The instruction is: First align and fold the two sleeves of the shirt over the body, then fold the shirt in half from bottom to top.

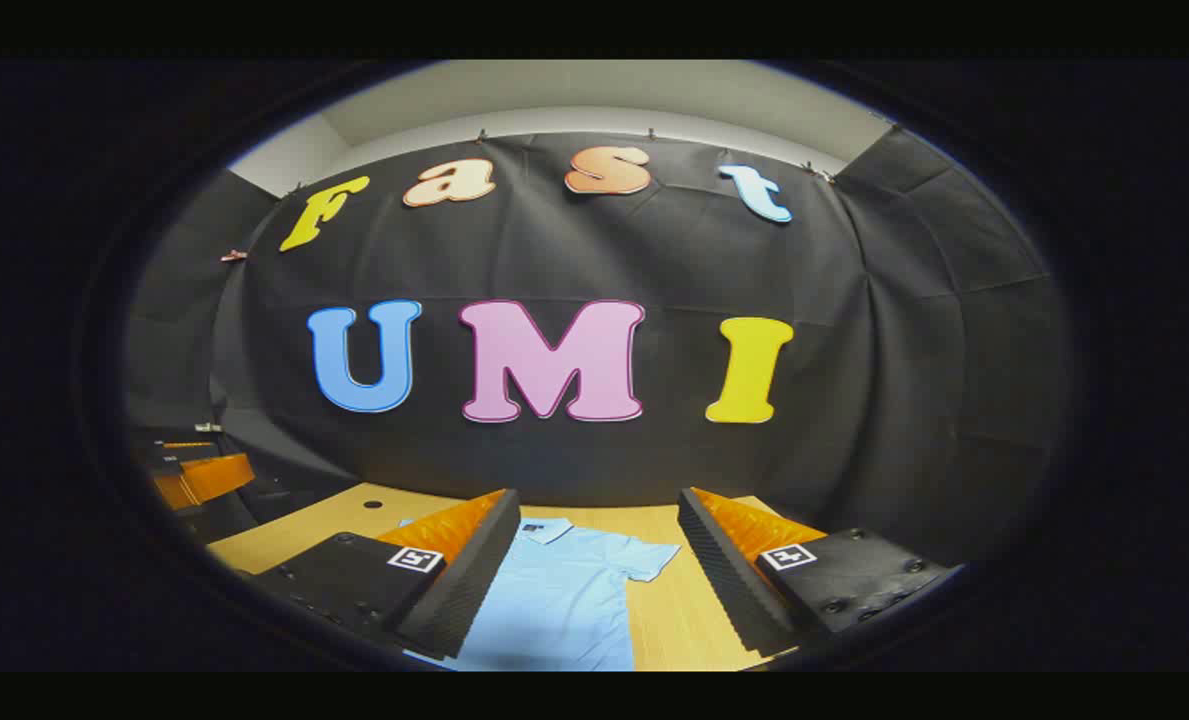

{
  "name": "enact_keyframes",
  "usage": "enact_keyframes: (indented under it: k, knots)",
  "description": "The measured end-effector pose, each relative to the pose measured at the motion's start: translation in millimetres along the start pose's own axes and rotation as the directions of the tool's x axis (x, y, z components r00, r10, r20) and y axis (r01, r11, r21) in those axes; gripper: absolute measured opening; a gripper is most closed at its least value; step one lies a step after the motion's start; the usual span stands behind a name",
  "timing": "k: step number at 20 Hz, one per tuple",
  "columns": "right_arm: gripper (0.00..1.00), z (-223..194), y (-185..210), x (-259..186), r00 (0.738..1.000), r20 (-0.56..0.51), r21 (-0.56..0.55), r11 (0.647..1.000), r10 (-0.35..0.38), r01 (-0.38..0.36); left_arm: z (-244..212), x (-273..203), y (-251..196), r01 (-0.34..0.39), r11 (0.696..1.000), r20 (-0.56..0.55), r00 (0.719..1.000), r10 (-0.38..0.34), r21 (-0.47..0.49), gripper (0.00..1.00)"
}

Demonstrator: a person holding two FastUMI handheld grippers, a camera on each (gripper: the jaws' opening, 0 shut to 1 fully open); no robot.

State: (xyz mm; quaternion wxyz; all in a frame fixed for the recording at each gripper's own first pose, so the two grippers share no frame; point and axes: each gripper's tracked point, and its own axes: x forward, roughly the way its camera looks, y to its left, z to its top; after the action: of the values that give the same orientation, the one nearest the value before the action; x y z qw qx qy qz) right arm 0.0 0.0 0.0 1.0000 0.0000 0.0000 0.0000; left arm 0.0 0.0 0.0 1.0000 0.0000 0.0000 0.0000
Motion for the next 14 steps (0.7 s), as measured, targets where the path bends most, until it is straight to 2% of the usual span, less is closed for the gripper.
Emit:
enact_keyframes:
  k: [1, 2, 10, 14]
  knots:
    - [0.99, -0.3, -2.1, -0.3, 1.0, 0.001, 0.001, 1.0, -0.005, 0.005, -1.0, 1.9, 1.2, 0.002, 1.0, -0.007, 1.0, -0.002, 0.005, 0.93]
    - [0.99, -1.2, -4.5, 0.3, 1.0, 0.0, 0.002, 1.0, -0.009, 0.009, -1.9, 3.0, 2.2, 0.004, 1.0, -0.008, 1.0, -0.004, 0.005, 0.98]
    - [0.99, -21.3, -21.7, 1.3, 0.998, -0.051, 0.003, 0.999, -0.033, 0.033, -13.2, 8.5, -1.3, 0.007, 1.0, -0.014, 1.0, -0.007, -0.01, 0.98]
    - [0.99, -31.4, -20.9, 4.9, 0.997, -0.076, 0.02, 1.0, -0.019, 0.021, -20.8, 10.4, -3.5, 0.002, 1.0, -0.031, 1.0, -0.002, -0.013, 0.98]
